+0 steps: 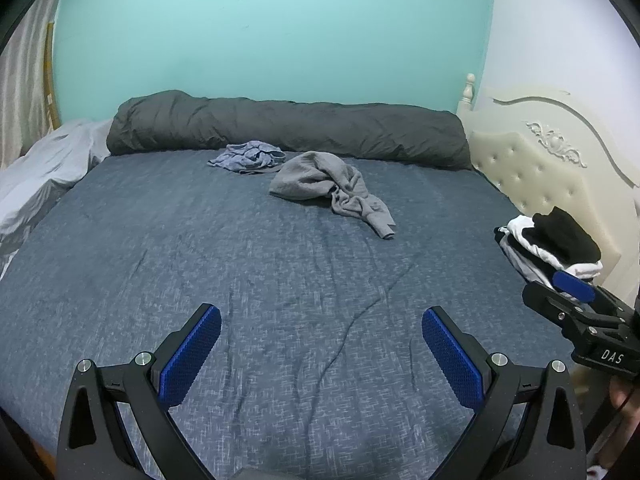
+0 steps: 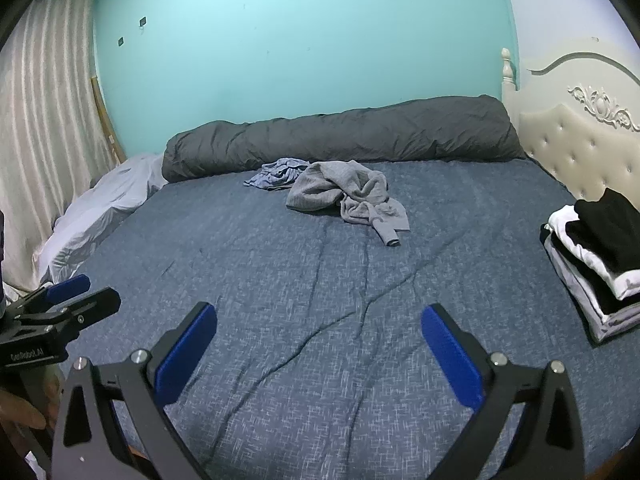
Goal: Fold clothes
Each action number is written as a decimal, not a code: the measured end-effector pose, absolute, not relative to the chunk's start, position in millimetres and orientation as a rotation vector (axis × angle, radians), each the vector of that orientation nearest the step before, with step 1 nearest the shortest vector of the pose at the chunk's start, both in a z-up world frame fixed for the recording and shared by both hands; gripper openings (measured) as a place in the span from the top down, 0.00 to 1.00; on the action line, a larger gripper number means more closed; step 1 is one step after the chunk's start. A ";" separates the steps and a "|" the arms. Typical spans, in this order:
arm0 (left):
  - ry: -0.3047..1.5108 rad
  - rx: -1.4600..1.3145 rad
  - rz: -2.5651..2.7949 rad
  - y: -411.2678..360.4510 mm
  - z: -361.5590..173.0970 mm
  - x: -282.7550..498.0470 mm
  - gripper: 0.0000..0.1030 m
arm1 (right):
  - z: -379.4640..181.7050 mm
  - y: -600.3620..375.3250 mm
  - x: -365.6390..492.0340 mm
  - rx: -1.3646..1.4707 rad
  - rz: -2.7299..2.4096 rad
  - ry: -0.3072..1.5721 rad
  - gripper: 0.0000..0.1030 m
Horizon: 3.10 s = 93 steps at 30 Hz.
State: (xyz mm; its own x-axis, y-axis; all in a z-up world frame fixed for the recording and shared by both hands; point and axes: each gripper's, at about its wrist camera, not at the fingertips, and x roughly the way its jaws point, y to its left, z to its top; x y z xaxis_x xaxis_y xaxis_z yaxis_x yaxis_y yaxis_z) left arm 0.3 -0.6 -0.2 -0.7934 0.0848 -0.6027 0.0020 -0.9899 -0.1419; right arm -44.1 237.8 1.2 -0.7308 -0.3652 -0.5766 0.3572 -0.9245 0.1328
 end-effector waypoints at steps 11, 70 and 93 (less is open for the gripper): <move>-0.242 -0.969 2.922 -10.9 -5.1 6.5 0.01 | 5.6 242.7 -46.0 0.869 -2.604 -0.037 0.00; -0.195 -0.988 2.931 -1.5 9.1 -2.1 0.00 | 7.6 240.9 -46.4 0.878 -2.596 -0.018 0.00; -0.204 -0.961 2.950 -31.9 -22.7 -56.8 0.00 | -56.5 238.4 -125.8 0.992 -2.552 -0.032 0.00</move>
